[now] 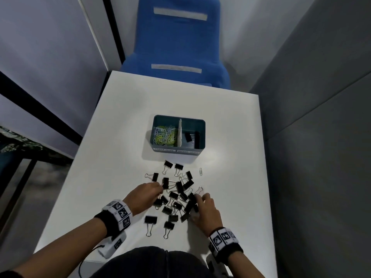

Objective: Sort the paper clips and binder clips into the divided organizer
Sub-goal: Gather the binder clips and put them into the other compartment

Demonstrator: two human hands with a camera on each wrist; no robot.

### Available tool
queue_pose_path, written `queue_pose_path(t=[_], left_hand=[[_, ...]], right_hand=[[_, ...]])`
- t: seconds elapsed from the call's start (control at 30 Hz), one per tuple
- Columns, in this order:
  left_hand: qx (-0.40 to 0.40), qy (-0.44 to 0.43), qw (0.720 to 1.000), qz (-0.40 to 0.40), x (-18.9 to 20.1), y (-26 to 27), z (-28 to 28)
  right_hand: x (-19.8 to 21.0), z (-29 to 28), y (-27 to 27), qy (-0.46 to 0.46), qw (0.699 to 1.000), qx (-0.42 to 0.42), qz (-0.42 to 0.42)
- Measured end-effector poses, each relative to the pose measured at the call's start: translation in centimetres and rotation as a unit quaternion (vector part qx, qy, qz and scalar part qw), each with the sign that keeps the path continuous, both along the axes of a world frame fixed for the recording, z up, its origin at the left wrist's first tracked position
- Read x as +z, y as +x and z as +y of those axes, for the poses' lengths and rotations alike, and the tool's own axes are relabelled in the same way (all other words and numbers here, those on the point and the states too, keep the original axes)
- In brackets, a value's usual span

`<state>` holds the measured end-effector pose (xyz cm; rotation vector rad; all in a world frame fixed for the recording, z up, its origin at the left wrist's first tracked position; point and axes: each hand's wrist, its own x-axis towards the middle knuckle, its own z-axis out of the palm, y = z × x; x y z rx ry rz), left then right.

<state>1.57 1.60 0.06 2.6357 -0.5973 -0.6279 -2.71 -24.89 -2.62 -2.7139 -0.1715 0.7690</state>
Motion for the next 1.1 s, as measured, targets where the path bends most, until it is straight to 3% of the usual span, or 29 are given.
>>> queue_pose_path(t=[0.13, 0.33, 0.5, 0.6, 0.7, 0.8, 0.93, 1.1], left_hand=[[0.005, -0.051, 0.999, -0.019, 3.1, 0.6, -0.9], [0.071, -0.146, 0.983, -0.086, 9.0, 8.0, -5.3], [0.049, -0.123, 0.982, -0.132, 10.6, 11.5, -6.5], [0.014, -0.040, 0.993, -0.107, 8.8, 8.7, -5.3], [0.004, 0.089, 0.996, 0.011, 4.8, 3.7, -2.1], [0.016, 0.184, 0.976, 0.114, 1.1, -1.7, 1.3], [0.043, 0.138, 0.981, 0.132, -1.4, -7.2, 2.1], [0.054, 0.098, 0.989, 0.097, -3.0, -8.0, 0.0]], right_hand=[[0.0, 1.0, 0.3, 0.019, 0.999, 0.002, -0.029], [-0.6, 1.1, 1.0, 0.037, 0.999, -0.015, -0.029], [0.2, 0.8, 1.5, 0.030, 0.999, -0.007, -0.020], [0.6, 0.4, 1.3, 0.035, 0.999, -0.012, -0.015], [1.0, 0.3, 1.0, 0.031, 0.999, -0.021, 0.001], [1.2, 0.9, 0.5, 0.012, 1.000, 0.017, 0.023], [0.9, 2.7, -0.1, -0.034, 0.997, 0.064, 0.025], [0.3, 4.7, 0.2, -0.039, 0.997, 0.073, 0.008]])
